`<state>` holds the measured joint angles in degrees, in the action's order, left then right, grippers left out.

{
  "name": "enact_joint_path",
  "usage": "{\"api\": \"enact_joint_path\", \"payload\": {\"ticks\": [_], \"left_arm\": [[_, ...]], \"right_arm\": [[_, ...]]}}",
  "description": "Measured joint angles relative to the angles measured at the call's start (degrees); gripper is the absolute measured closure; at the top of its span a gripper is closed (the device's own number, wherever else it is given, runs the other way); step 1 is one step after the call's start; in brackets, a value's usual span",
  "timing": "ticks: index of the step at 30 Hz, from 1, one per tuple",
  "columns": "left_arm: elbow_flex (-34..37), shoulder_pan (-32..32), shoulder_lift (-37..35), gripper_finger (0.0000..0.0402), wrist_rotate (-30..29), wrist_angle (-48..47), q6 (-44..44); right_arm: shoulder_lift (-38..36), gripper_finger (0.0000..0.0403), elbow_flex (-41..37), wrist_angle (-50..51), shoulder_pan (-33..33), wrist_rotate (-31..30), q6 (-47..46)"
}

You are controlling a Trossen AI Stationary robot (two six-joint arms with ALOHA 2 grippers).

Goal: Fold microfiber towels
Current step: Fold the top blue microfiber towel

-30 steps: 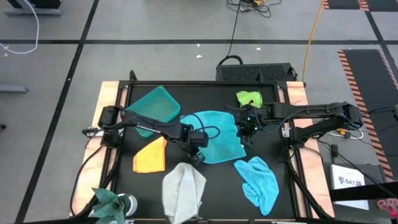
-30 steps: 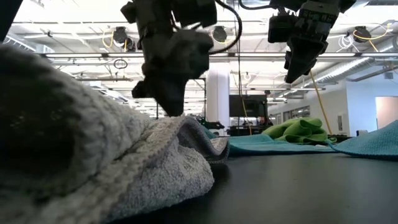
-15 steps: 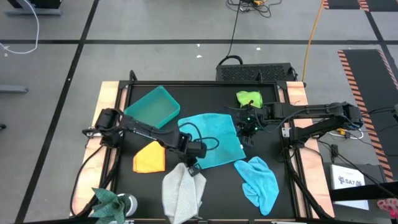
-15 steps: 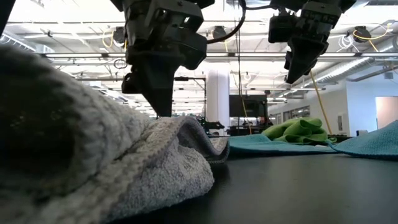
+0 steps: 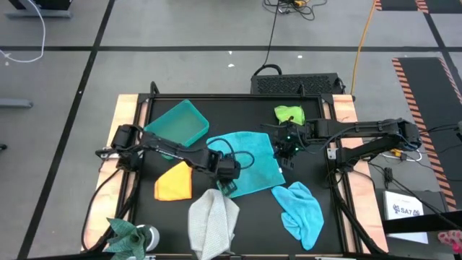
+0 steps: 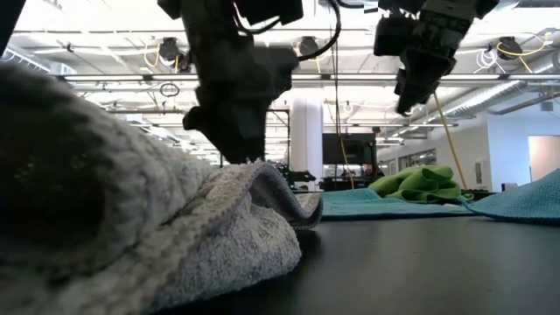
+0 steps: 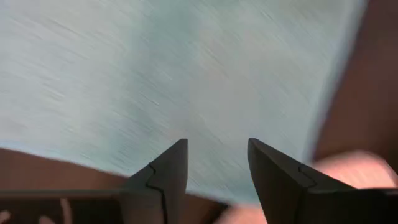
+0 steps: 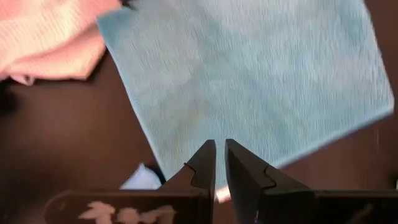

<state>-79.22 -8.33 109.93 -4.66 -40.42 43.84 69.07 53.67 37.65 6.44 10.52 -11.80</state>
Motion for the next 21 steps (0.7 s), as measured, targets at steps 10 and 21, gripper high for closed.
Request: {"api": "enact_joint_path", "payload": {"ticks": [10, 21], "left_arm": [[0.04, 6.51, 0.00, 0.0252, -7.35, -0.61, 3.88], [0.04, 7.88, 0.00, 0.0265, -5.87, -2.42, 3.24]], "right_arm": [[8.15, 0.0381, 0.02, -10.19, 2.00, -3.97, 3.87], [21.09, 0.0402, 0.02, -13.38, 7.77, -7.65, 10.32]]}}
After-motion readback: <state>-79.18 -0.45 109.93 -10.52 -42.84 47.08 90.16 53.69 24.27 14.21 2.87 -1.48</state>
